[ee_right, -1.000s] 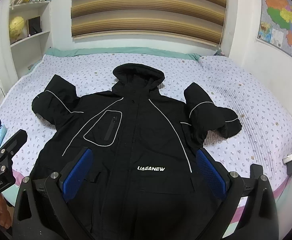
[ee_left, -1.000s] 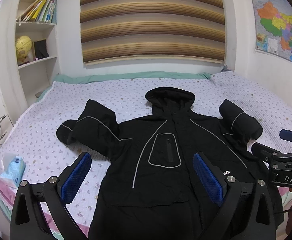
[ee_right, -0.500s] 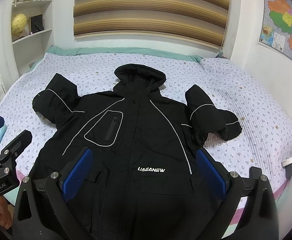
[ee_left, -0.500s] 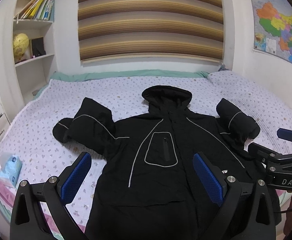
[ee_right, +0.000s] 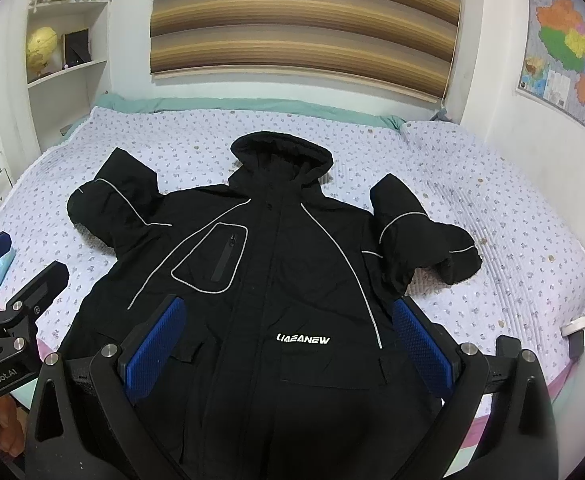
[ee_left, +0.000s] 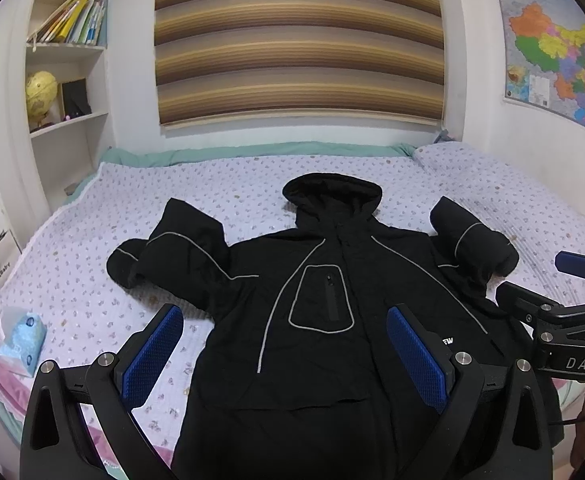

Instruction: Fold large clothes

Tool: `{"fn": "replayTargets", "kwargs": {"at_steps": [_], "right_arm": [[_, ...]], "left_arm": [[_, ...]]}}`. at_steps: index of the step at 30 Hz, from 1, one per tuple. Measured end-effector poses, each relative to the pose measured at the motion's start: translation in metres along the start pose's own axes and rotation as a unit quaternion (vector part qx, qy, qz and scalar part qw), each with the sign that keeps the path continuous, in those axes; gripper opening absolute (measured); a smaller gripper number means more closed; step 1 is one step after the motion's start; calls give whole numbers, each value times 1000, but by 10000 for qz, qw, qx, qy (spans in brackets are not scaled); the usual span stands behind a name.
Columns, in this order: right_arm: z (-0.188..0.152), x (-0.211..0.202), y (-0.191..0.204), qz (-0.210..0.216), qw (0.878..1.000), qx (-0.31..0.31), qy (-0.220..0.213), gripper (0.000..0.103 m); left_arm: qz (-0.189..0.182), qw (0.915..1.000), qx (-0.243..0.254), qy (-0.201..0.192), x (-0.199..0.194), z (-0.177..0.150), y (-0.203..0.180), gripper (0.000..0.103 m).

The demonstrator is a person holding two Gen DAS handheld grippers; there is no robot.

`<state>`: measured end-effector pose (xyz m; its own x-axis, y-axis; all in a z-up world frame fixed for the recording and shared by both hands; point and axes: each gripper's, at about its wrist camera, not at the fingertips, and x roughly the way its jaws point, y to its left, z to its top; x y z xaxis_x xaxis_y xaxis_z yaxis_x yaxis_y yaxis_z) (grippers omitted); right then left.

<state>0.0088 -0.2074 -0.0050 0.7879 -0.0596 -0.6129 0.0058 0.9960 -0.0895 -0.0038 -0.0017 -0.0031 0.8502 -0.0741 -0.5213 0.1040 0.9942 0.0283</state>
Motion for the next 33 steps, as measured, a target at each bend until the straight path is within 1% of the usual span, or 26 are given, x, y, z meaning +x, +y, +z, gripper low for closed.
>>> {"fn": "replayTargets", "kwargs": {"at_steps": [12,22,28,31,33], "right_arm": [[-2,-19,7,31,9999,-94,-104,103],[-3,-44,10,86,9993,-167,-333,103],[-2,-44,8,-82,9993,-147,-344,103],[0,-37,2,-198,9991,-131,-342,103],[0,-29,-6,-241,9991,-76,-330,103]], "left_arm": [[-72,10000,-15,-23,-11,2,-1,101],[-113,9997,-1,-198,-36,2,-5,101],[-265,9996,-4,-115,-25,1,-3,101],[-363,9993,-57,-50,-12,3,-4,101],[-518,9986,-28,93,6,4,-11,101]]}}
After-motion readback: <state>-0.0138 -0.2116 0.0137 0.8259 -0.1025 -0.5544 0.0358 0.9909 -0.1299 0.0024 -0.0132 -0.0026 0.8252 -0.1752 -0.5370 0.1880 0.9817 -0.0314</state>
